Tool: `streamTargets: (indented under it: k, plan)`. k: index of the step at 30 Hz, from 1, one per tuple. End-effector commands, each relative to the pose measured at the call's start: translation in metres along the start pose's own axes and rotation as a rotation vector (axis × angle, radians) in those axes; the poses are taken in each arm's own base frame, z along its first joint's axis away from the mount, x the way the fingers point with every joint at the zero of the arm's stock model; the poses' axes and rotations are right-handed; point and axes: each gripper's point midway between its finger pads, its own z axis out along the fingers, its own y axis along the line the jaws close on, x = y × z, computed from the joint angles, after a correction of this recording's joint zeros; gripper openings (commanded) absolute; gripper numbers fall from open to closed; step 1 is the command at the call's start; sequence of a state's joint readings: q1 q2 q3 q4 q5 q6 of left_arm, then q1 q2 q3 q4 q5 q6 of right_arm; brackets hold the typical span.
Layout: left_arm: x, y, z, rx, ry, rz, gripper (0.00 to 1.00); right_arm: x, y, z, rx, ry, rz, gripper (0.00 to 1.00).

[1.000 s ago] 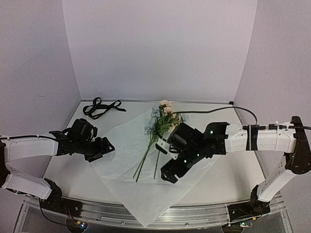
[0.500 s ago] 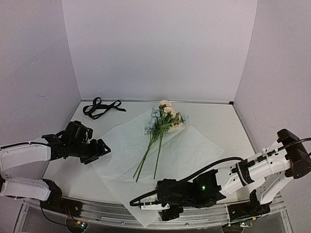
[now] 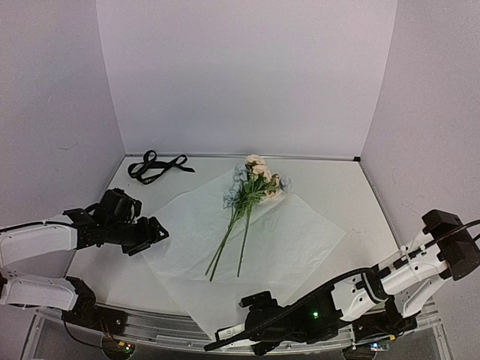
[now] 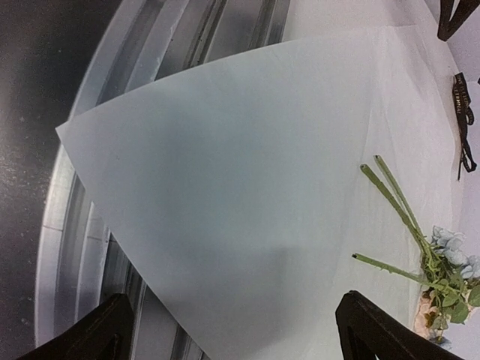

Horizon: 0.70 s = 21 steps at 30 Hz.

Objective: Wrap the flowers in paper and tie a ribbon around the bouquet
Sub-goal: Pick up the bottom corner of the flattened wrapping paper from the center of the board.

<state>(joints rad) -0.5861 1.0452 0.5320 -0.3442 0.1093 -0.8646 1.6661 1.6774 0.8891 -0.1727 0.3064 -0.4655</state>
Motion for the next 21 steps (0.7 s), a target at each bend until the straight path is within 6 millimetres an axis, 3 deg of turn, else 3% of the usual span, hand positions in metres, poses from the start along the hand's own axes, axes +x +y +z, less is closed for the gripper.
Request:
streamTargets:
  k: [1,6,8,14,21]
  plan:
    - [-0.004,-0.001,0.0,-0.007,-0.013,-0.004,0.78,-0.001,-0.003,0.01,0.049,0.026,0.012,0.95]
    - [-0.007,-0.004,0.001,-0.012,-0.011,0.002,0.76,0.001,-0.005,0.019,0.079,0.049,-0.001,0.89]
    - [-0.008,-0.005,0.003,-0.015,-0.011,0.004,0.74,-0.001,-0.008,0.021,0.096,0.053,-0.006,0.82]
    - [-0.012,-0.01,0.005,-0.012,-0.013,0.012,0.73,-0.008,-0.018,0.018,0.118,0.038,-0.002,0.37]
    - [-0.016,-0.013,0.004,-0.015,-0.015,0.023,0.72,-0.014,-0.035,0.009,0.139,0.016,0.053,0.05]
